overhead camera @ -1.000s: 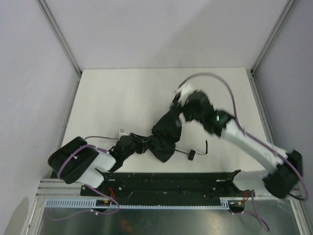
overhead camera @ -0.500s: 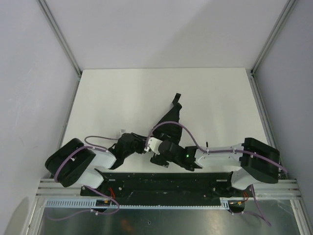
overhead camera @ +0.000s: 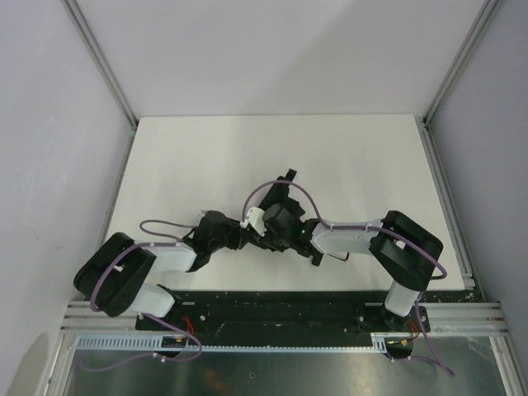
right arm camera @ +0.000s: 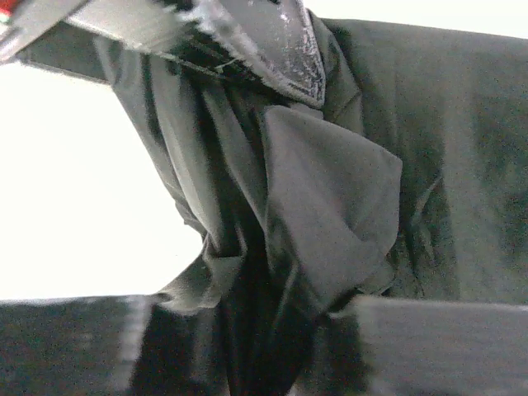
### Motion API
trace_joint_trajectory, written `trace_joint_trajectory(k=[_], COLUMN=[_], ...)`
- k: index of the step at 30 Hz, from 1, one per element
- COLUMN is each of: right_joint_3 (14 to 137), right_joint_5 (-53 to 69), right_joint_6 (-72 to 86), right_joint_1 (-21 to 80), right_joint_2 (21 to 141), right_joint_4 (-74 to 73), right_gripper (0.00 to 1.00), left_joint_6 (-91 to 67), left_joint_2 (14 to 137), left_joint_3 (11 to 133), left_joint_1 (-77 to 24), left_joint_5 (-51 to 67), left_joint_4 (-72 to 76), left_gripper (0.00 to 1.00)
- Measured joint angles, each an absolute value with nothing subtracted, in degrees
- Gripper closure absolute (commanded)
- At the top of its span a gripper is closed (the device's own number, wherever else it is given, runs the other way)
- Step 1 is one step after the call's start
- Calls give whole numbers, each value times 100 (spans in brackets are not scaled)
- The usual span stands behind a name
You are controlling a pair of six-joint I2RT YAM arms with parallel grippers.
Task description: Put away the umbrella
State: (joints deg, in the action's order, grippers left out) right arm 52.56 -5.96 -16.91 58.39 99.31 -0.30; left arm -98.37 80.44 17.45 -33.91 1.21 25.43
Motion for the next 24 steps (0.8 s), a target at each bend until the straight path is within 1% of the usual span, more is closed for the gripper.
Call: trace_joint_trajectory(k=[1, 2, 3, 5, 6, 7, 9, 11, 17, 21, 24], right_joint_3=[5343, 5413, 5472, 5568, 5629, 5688, 5787, 5870, 6125, 6383, 6473], right_joint_5=[-397, -213, -43, 237, 438, 622, 989, 1378, 2692, 3354, 3616], right_joint_6=[-1678, -1616, -1568, -1459, -1341, -1203, -956, -725, -272, -91, 8], right_joint_1=[5756, 5671, 5596, 5478, 5404, 5343, 5207, 5061, 4696, 4595, 4552], right_joint_2=[9966, 10009, 10051, 10189, 10254, 10331, 10481, 10630, 11118, 11454, 11568], right_joint_4=[-134, -202, -246, -268, -237, -158, -10, 128, 458, 530, 532], right_gripper=[99, 100, 100, 100, 100, 100, 100, 100, 100, 100, 100], left_joint_6=[-9754, -9686, -9605, -9397, -9268, -9133, -8960, -8707, -8265, -8147, -8152], left_joint_2=[8040, 8034, 8020, 7968, 7933, 7885, 7749, 7404, 6023, 5146, 4777], left_joint_3=[1798, 1841, 1879, 1933, 1938, 1935, 1925, 1865, 1214, 923, 888], left_joint_1=[-3358, -3330, -3297, -3205, -3146, -3120, -2926, -2709, -2067, -1942, -1935], left_joint_5=[123, 128, 126, 128, 130, 130, 217, 285, 469, 639, 786], left_joint_4=[2460, 2383, 2327, 2231, 2200, 2121, 2049, 1968, 1678, 1396, 1179], left_gripper=[86, 70, 53, 24, 12, 6, 2, 1, 1, 1, 0])
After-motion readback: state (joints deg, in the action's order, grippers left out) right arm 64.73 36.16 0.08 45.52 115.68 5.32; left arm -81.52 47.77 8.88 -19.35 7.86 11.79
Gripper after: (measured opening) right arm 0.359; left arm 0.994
